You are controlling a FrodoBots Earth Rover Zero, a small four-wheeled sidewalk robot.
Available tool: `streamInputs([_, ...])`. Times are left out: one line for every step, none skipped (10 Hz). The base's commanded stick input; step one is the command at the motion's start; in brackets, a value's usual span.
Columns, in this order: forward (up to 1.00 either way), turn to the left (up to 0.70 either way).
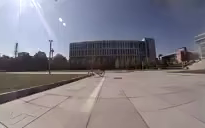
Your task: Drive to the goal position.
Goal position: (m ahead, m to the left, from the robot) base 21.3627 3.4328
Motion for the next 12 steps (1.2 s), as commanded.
streamInputs([0.06, 0.00])
streamInputs([0.06, 0.00])
streamInputs([0.06, 0.00])
streamInputs([0.06, 0.00])
streamInputs([0.06, 0.00])
streamInputs([0.06, 0.00])
streamInputs([0.06, 0.00])
streamInputs([0.06, 0.00])
streamInputs([0.06, 0.00])
streamInputs([0.06, 0.00])
streamInputs([0.06, 0.00])
streamInputs([0.06, 0.00])
